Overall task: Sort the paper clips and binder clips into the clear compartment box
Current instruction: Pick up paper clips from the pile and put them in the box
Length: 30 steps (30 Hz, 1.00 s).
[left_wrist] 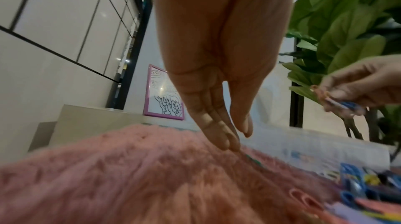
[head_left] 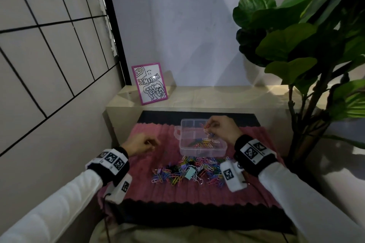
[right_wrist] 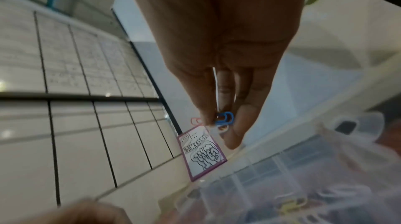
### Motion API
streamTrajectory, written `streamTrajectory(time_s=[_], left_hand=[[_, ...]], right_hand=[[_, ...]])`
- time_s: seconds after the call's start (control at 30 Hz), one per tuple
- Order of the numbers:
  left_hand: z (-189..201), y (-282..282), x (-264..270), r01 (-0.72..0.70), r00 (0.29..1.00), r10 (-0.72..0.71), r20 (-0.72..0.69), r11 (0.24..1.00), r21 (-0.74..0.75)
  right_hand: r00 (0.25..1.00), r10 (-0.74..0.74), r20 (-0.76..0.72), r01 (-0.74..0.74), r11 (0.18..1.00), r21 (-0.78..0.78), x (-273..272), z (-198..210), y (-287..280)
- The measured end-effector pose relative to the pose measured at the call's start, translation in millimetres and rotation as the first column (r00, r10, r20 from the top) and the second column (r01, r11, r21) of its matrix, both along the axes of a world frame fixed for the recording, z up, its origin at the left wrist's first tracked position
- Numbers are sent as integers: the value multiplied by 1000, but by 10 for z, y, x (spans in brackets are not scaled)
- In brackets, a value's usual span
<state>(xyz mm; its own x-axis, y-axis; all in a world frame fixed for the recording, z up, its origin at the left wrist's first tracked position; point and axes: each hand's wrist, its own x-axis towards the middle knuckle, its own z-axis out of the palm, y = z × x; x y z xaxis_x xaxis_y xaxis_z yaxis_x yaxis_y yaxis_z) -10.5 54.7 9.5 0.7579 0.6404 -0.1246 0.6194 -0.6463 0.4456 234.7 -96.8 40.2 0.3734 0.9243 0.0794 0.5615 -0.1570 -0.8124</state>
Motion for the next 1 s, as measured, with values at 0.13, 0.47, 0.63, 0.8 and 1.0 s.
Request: streamTrajectory(time_s=[0.13,0.47,0.63,0.8,1.0], left_hand=[[-59,-98,174,130,984,-120,-134,989,64],[-149,-93,328,243,946,-220,-236,967,75],[114,-133,17,71,991,-67,117,997,-27],[115,-538,-368,212,976,-215,-38,975,-70],[-235,-808,-349,304,952,-300,-60,950,74]], right_hand=[[909,57,412,-1,991,-135,-32,-20,68],[770,361,527,-279,932,-231,-353,-85,-188],[714,500,490,-421,866,-270,-575,-98,-128],[705,539,461,-448,843,-299,-709,-119,18],[709,571,413,-480,820,-312,-860,-103,94]])
